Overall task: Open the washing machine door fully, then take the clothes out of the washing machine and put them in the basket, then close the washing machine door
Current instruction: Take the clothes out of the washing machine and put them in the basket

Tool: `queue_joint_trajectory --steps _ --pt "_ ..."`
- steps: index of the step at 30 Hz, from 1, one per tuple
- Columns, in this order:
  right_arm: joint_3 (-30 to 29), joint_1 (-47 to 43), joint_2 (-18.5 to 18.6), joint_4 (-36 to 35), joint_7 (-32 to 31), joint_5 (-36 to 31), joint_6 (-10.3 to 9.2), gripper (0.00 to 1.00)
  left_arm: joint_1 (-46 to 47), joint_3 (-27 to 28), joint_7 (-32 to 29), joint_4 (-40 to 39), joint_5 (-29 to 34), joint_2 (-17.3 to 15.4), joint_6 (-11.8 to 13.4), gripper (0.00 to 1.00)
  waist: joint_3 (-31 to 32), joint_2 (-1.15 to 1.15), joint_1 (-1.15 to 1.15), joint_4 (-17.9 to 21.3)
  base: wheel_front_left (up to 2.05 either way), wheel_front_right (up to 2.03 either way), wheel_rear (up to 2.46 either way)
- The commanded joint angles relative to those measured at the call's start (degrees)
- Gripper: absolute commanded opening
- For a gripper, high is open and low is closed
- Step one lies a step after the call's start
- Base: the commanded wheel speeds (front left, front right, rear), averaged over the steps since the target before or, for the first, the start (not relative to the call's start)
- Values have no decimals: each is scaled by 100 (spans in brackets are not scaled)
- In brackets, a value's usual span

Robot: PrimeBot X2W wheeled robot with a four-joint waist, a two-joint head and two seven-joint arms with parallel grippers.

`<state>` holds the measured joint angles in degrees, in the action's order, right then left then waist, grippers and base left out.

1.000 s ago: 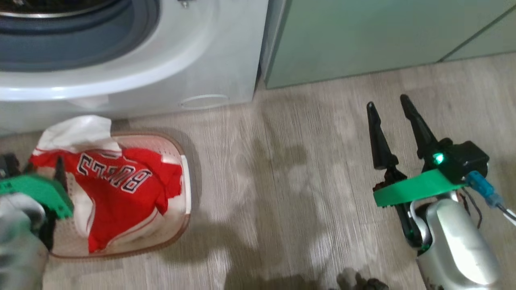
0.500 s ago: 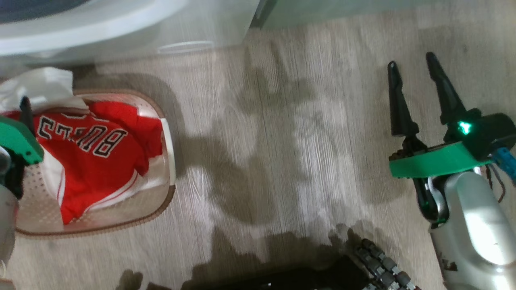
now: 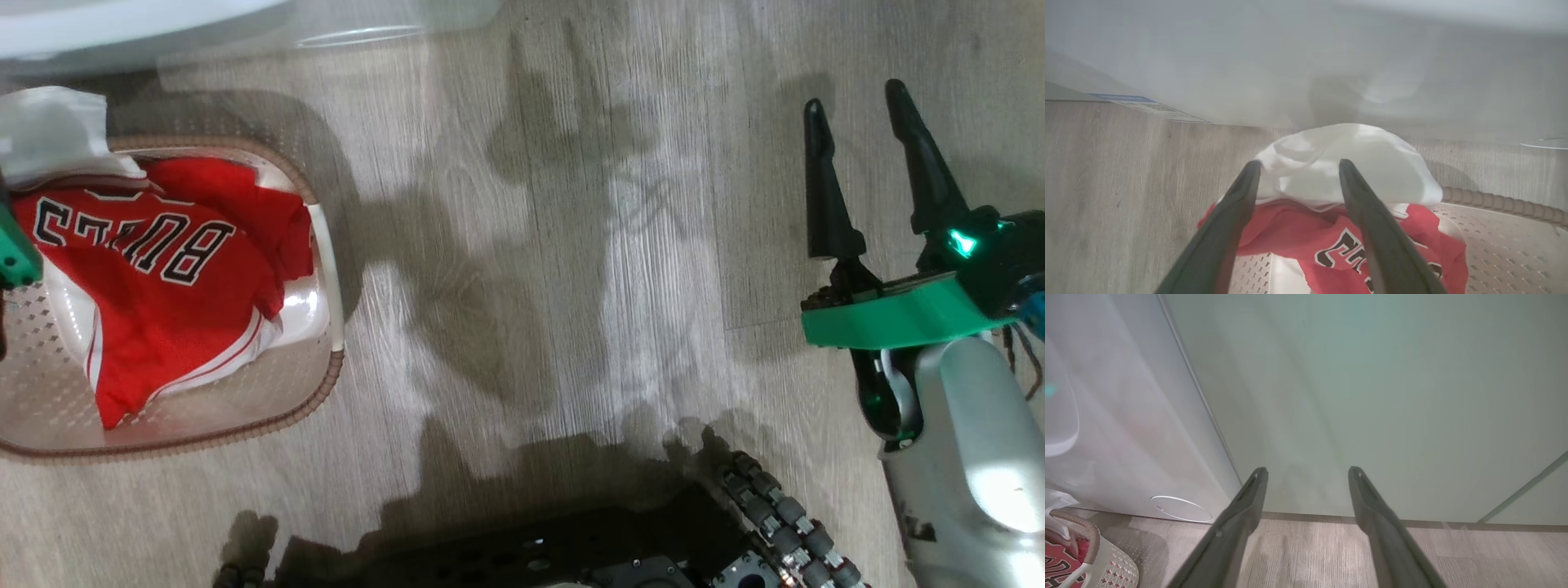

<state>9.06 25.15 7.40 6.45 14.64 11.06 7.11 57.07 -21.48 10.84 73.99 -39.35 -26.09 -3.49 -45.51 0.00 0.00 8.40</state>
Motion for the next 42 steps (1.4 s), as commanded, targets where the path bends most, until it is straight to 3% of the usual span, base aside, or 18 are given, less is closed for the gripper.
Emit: queue_joint_trajectory --steps 1,13,16,17,18,29,42 --pt "63 -144 67 -188 36 -59 37 100 34 77 16 -7 21 -393 61 100 -29 0 0 5 0 0 0" --pt "70 -146 120 -302 36 -93 37 100 241 -63 -270 -4 86 -626 82 100 -342 0 0 54 0 0 0" --pt "80 -140 119 -318 36 -94 37 100 251 -37 -301 -4 42 -695 82 39 -404 0 0 96 0 0 0" --pt "81 -140 122 -320 36 -95 37 100 247 -25 -300 -4 27 -717 98 10 -416 0 0 109 0 0 0" --pt "79 -140 127 -324 36 -95 37 100 238 -24 -335 -4 15 -729 94 0 -424 0 0 119 0 0 0" --pt "32 -68 95 -291 36 -105 37 100 135 -78 -315 -4 -48 -686 -99 0 -307 0 0 89 0 0 0" --pt "173 -60 2 10 36 43 37 100 -653 -346 -295 -4 -155 -160 -377 0 665 0 0 5 0 0 0"
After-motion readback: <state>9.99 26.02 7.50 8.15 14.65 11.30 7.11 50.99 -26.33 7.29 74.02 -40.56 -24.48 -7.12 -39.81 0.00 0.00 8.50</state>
